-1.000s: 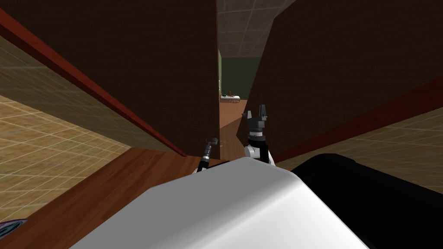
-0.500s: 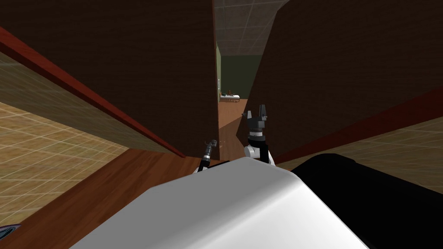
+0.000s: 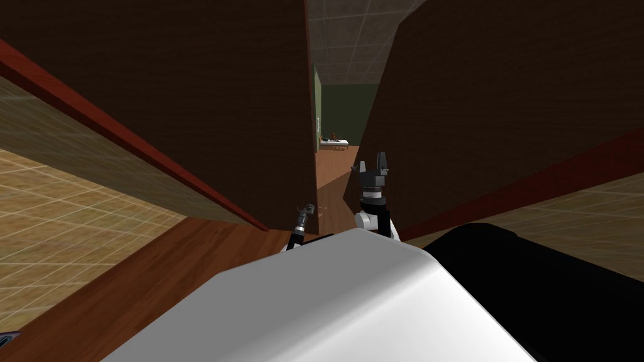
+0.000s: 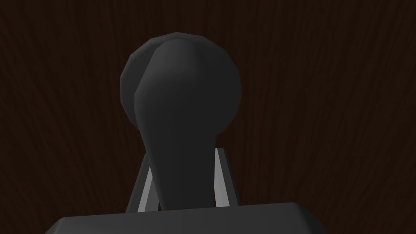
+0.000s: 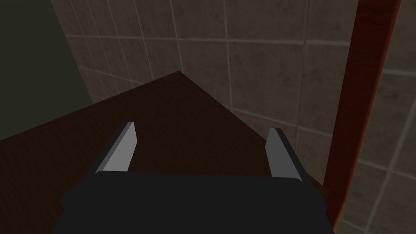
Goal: Push the door open
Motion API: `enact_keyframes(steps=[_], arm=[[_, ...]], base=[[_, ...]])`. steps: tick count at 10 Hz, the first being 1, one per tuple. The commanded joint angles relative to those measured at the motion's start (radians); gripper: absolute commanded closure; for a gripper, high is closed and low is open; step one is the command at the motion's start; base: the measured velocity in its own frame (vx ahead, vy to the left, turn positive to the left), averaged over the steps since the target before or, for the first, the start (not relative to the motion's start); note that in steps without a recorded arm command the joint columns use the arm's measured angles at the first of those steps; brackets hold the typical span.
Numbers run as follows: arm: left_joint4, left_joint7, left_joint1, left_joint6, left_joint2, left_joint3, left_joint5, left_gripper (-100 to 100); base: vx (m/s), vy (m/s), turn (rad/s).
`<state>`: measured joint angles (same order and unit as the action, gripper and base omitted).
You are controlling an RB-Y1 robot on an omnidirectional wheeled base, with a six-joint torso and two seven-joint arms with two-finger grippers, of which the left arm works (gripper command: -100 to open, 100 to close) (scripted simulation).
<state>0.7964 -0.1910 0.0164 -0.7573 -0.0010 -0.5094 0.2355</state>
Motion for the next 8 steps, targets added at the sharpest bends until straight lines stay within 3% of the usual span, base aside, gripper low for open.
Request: enact_keyframes(steps=[1, 4, 6, 8], arm=[[-0.006, -0.002, 0.014, -0.009, 0.008, 0.019, 0.006, 100], [-0.010, -0.006, 0.019, -0.011, 0.025, 0.050, 0.016, 100], [-0.010, -0.006, 0.019, -0.011, 0.025, 0.050, 0.016, 100], [-0.015, -0.009, 0.023, -0.012, 0.036, 0.081, 0.026, 100]], base=[[0.136, -0.097, 0.043], [0.150, -0.109, 0.034], [0.086, -0.057, 0.026], [0.104, -0.088, 0.078]])
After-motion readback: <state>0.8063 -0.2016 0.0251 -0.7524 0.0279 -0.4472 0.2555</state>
